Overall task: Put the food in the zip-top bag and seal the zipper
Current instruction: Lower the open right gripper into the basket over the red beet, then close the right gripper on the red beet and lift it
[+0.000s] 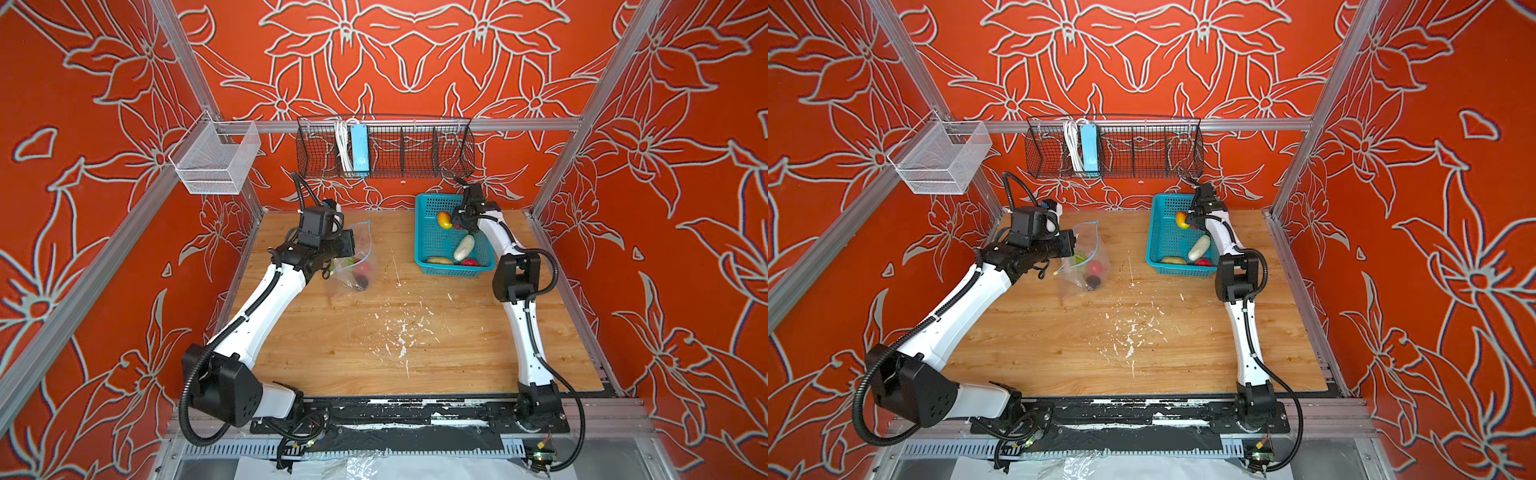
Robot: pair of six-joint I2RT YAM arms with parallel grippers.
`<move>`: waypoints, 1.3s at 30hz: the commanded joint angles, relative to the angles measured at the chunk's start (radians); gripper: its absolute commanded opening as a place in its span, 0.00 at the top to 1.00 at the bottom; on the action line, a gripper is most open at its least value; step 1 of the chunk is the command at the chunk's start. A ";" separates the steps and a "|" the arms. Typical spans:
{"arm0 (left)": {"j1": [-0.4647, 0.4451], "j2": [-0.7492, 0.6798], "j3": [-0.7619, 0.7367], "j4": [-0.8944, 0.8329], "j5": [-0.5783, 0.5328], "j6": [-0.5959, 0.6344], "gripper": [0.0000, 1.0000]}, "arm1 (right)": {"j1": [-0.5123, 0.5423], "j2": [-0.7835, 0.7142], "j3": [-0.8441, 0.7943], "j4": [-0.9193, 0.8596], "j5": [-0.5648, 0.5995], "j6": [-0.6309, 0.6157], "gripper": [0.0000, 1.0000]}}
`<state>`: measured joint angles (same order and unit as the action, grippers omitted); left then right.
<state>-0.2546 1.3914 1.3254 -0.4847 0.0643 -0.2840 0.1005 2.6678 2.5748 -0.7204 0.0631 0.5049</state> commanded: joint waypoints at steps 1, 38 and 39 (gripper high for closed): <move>0.002 0.010 0.008 -0.008 -0.008 0.016 1.00 | -0.013 -0.076 0.000 0.055 0.040 0.033 0.32; 0.002 0.009 0.009 -0.012 -0.017 0.021 1.00 | -0.013 0.008 0.022 0.100 -0.074 0.102 0.55; 0.002 0.008 0.009 -0.012 -0.017 0.020 1.00 | -0.013 0.002 0.016 0.100 -0.079 0.104 0.56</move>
<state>-0.2546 1.3968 1.3254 -0.4850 0.0536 -0.2756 0.0986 2.6892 2.5855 -0.6514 0.0063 0.5823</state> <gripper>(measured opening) 0.047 0.503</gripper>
